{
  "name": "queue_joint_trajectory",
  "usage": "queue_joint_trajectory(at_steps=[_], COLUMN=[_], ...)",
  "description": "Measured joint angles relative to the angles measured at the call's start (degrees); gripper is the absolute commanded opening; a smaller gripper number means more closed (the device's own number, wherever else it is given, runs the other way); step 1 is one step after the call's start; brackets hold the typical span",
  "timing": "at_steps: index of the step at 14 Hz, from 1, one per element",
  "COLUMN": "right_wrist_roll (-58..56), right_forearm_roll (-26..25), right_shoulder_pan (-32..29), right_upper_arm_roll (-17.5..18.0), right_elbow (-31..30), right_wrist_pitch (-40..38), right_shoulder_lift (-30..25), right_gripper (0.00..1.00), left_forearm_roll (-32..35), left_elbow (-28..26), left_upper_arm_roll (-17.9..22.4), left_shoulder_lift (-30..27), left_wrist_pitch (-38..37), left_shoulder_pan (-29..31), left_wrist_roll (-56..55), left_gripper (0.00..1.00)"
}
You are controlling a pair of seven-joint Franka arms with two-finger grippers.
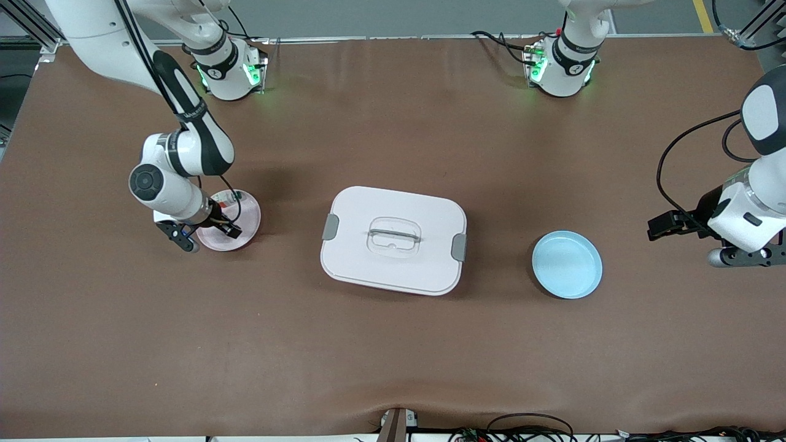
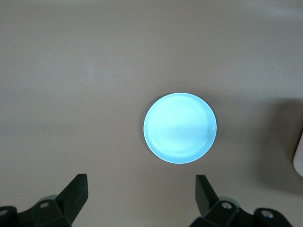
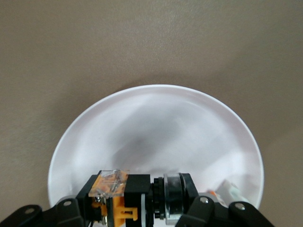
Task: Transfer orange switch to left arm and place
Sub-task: 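Close the right gripper on the orange switch and lift it, then carry the switch over the box with the right gripper while the left gripper approaches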
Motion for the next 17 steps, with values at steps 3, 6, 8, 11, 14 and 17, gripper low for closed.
queue_joint_trajectory(at_steps=[3,6,8,11,14,17], right_wrist_roll=[1.8,5.78,11.82,23.25,30.52,38.55], right_forearm_roll=[1.74,6.74,9.72,12.18,18.01,21.41], right_shoulder_pan=[0.0,0.68,3.52,9.71,13.54,16.31], right_upper_arm_roll=[0.05,0.91,1.35,1.66,1.72,1.73], right_elbow=[3.42,7.51,12.01,19.37,24.37,29.99], right_wrist_pitch=[-9.58,-18.16,-23.63,-27.1,-27.87,-27.85], right_shoulder_lift=[-4.91,-8.54,-9.68,-9.71,-8.84,-5.76], right_gripper=[0.0,0.0,0.0,0.0,0.0,0.0], left_forearm_roll=[0.0,0.0,0.0,-0.18,-3.16,-11.61], left_elbow=[0.92,2.26,2.84,3.01,3.0,3.0], left_upper_arm_roll=[-0.02,-0.19,-0.48,-2.48,-6.13,-7.1], left_shoulder_lift=[-0.2,-0.87,-2.41,-5.43,-7.2,-7.63], left_wrist_pitch=[0.01,-1.51,-4.53,-8.76,-10.14,-10.19], left_shoulder_pan=[0.01,0.01,-0.01,0.06,-0.15,-0.29], left_wrist_roll=[0.0,0.18,0.19,0.5,0.08,-0.86], left_gripper=[1.0,1.0,1.0,1.0,1.0,1.0])
